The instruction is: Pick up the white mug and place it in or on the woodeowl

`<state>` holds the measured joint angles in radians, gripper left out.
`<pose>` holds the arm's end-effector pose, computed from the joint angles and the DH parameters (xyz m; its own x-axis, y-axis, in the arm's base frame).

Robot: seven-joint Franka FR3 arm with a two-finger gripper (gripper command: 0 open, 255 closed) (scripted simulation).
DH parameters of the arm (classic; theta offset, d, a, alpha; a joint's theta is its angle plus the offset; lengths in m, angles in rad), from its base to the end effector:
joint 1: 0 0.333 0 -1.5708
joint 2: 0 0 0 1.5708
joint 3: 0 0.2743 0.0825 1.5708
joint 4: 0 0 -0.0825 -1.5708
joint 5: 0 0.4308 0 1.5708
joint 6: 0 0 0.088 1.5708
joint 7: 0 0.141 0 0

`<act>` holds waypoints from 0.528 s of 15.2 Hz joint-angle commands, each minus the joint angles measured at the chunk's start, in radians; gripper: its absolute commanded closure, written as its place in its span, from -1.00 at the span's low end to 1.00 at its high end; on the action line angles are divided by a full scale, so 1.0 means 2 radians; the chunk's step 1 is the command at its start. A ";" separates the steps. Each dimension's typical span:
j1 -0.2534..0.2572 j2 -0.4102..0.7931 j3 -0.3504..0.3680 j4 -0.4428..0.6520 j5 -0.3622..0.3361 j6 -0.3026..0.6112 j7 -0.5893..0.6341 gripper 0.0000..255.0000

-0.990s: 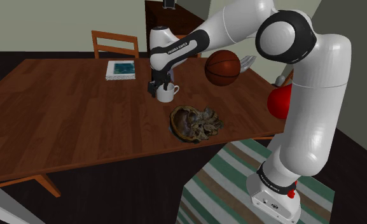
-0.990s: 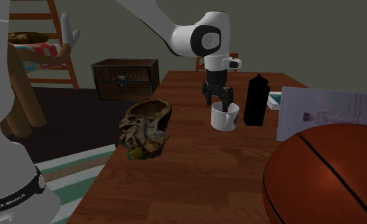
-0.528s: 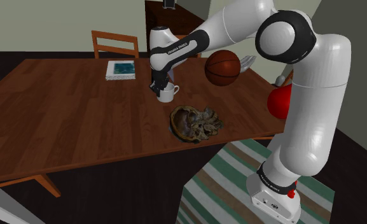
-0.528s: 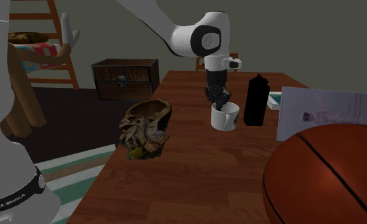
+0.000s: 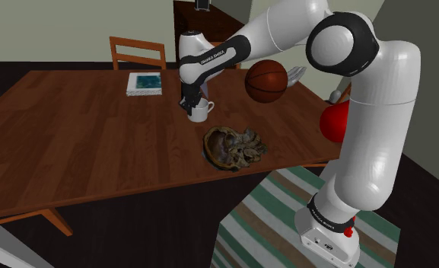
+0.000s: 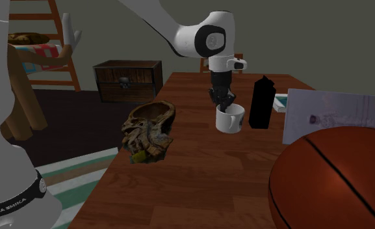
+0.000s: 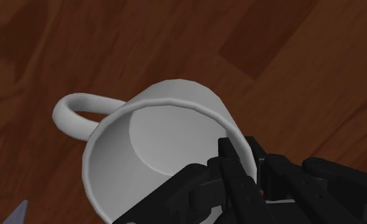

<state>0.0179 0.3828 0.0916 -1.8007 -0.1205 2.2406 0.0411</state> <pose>0.6719 0.0658 0.2418 0.9892 0.1341 0.0600 0.1303 -0.9895 0.0620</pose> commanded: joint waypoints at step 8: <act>-0.001 -0.024 0.002 0.025 0.006 -0.049 -0.006 1.00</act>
<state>0.0156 0.3394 0.0952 -1.7584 -0.1106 2.1562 0.0299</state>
